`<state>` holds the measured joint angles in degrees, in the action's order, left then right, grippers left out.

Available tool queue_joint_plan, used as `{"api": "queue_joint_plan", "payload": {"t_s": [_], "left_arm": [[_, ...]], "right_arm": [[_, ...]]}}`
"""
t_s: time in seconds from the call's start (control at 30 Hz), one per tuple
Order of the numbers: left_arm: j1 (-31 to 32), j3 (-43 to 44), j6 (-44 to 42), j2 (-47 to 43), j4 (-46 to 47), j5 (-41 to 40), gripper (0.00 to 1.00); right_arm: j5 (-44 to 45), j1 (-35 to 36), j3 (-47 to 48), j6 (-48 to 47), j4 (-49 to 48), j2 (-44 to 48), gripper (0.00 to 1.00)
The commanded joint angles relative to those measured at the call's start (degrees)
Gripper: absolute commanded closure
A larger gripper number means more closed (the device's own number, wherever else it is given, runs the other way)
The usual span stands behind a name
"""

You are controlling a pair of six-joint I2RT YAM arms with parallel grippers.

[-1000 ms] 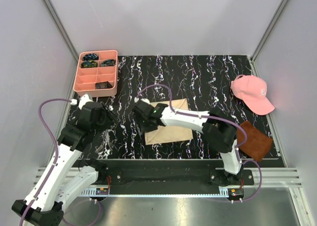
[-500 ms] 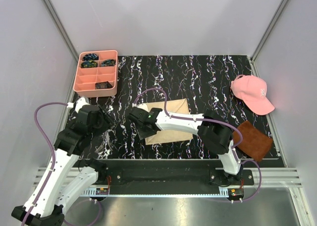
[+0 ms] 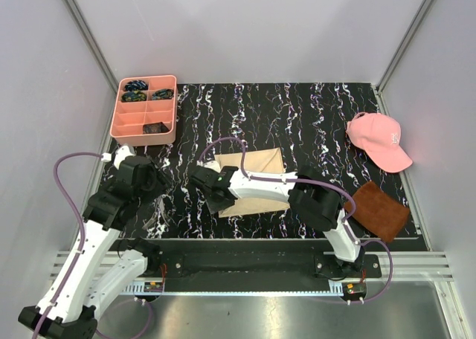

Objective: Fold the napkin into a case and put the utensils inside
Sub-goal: Pick up the upper triangle-folded napkin from the center of the board.

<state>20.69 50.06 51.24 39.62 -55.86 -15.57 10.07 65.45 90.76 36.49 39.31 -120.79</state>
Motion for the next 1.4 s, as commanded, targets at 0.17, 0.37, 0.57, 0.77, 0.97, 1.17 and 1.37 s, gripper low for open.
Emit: {"api": "queue_joint_plan", "payload": {"t_s": [0.17,0.37,0.57,0.77,0.97,1.17,1.37], "left_arm": [[-0.65,1.09,-0.71,1.25,2.42,0.1,0.4],[-1.09,0.74,-0.88,2.04,2.85,0.72,0.39],[-1.44,-1.02,-1.5,4.15,5.66,4.66,0.39],[-1.62,-4.01,-4.82,7.84,13.22,14.31,0.41],[-1.62,-9.98,-3.61,7.58,24.47,23.21,0.36],[-1.79,-9.9,-5.19,8.55,25.27,23.75,0.36],[-1.88,-10.16,-5.28,9.16,25.36,23.92,0.36]], "right_arm": [[3.03,2.05,1.97,0.42,1.47,-2.08,0.59],[5.84,3.19,0.12,0.69,3.92,-3.22,0.7],[10.32,4.51,-5.85,0.6,5.25,-0.15,0.86],[13.75,4.51,-14.9,-1.07,3.42,8.98,0.88],[10.5,4.6,-14.21,-3.36,0.86,13.83,0.67],[10.5,4.51,-13.86,-3.18,1.65,15.76,0.58],[10.15,4.51,-14.12,-3.53,1.74,13.4,0.55]]}}
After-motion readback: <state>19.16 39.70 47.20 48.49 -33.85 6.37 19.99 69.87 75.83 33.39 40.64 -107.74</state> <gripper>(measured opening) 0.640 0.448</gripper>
